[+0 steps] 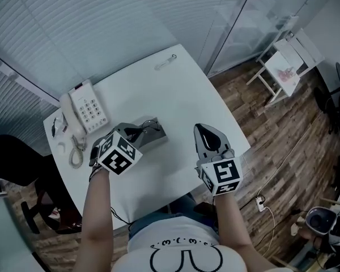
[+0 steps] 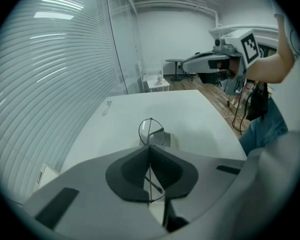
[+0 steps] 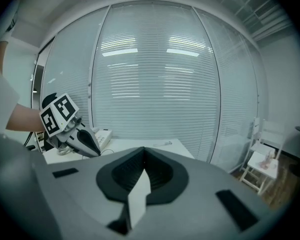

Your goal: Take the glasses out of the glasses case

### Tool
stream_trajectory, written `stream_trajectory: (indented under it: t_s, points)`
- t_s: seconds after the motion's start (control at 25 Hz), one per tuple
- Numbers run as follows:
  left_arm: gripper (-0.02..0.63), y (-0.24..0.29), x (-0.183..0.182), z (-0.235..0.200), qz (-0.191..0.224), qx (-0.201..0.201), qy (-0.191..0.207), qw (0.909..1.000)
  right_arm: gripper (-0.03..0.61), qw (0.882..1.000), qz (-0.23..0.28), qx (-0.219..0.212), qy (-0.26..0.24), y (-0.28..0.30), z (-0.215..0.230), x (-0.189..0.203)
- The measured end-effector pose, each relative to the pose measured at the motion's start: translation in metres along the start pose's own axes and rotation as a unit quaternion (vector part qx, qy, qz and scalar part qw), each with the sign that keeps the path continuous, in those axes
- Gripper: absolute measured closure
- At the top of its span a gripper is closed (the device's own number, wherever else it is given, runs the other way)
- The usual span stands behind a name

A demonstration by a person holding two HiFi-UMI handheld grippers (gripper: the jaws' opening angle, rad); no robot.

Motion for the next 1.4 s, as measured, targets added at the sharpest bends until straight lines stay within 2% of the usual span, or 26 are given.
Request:
stream_trajectory:
  t_s: [0.36, 0.68, 1.0, 1.2, 1.4]
  points:
    - [0.591, -0.042, 0.018, 0.011, 0.000, -0.028, -0.003, 0.9996, 0.568, 1.000, 0.018, -0.011, -0.009, -0.019, -0.036, -0.002]
    - [0.591, -0.081, 0.067, 0.036, -0.010, -0.041, -0.035, 0.9985, 0.568, 0.999, 0.019, -0.027, -0.015, -0.034, -0.078, 0.009]
    - [0.591, -0.080, 0.114, 0.065, -0.035, -0.007, -0.072, 0.9968, 0.568, 0.999, -0.005, -0.036, -0.017, -0.041, -0.100, 0.032]
    - [0.591, -0.061, 0.133, 0.087, -0.050, 0.024, -0.089, 0.9945, 0.568, 0.999, -0.028, -0.035, -0.013, -0.042, -0.101, 0.052]
    - [0.591, -0.045, 0.146, 0.098, -0.062, 0.036, -0.102, 0.9922, 0.568, 0.998, -0.045, -0.034, -0.013, -0.039, -0.100, 0.065]
Point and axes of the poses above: the fingertips, and each gripper's own axes: y forward along the fingers, z to its right, x out of its underside, the point moved 4 cm from there along -y, backward along the fingers, and after that the axes turned 14 degrees about y, right-handed, at the moved point
